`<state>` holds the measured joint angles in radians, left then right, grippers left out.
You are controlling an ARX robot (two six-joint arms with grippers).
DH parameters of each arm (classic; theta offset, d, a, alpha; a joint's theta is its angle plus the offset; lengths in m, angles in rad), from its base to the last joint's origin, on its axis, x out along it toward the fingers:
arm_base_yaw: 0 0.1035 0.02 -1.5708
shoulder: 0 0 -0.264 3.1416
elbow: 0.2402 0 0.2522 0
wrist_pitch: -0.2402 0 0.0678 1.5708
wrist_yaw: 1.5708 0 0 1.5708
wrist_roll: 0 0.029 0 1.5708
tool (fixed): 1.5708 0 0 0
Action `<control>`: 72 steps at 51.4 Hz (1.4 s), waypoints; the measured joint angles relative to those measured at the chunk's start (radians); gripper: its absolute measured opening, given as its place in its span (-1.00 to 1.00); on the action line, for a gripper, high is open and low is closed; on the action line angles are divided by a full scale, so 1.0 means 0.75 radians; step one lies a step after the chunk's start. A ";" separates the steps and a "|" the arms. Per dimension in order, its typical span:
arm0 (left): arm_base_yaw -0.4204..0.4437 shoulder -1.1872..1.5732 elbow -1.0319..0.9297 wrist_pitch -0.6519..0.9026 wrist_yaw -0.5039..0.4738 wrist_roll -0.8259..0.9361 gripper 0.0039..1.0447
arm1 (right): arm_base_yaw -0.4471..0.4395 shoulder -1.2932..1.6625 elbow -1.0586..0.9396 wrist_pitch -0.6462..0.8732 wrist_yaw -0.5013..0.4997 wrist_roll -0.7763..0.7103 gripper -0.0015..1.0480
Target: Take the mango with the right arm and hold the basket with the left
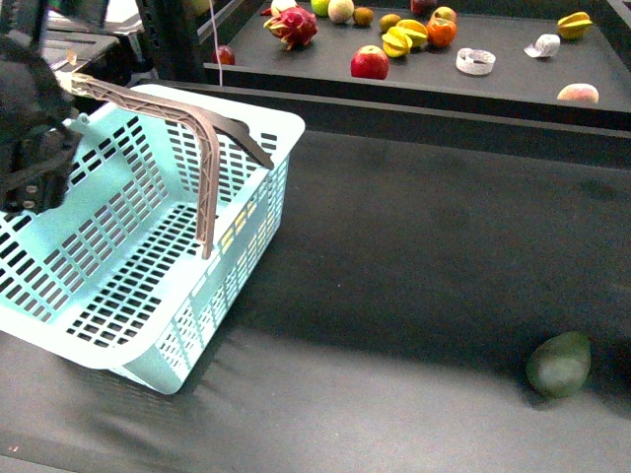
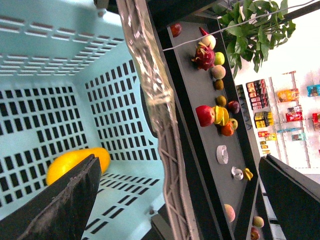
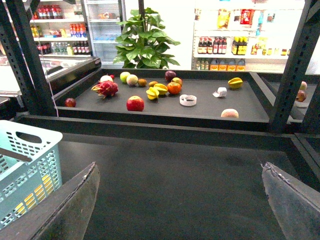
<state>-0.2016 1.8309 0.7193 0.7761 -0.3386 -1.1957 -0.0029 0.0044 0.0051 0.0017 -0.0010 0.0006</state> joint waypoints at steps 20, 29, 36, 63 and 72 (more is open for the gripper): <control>0.235 -0.477 -0.405 0.115 0.170 0.376 0.89 | 0.000 0.000 0.000 0.000 0.000 0.000 0.85; 0.354 -0.816 -0.584 -0.002 0.278 0.434 0.89 | 0.000 -0.001 0.000 0.000 0.000 0.000 0.85; 0.474 -1.030 -0.672 -0.116 0.371 0.448 0.89 | 0.000 -0.001 0.000 0.000 0.000 0.000 0.85; 0.629 -1.181 -0.700 -0.221 0.483 0.585 0.89 | 0.000 -0.001 0.000 0.000 0.000 0.000 0.85; 0.597 -1.240 -0.821 0.011 0.776 1.274 0.26 | 0.000 0.000 0.000 0.000 0.000 0.000 0.85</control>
<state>0.2462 0.9009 0.1032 0.7841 0.2432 -0.2401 -0.0029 0.0044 0.0051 0.0017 -0.0010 0.0006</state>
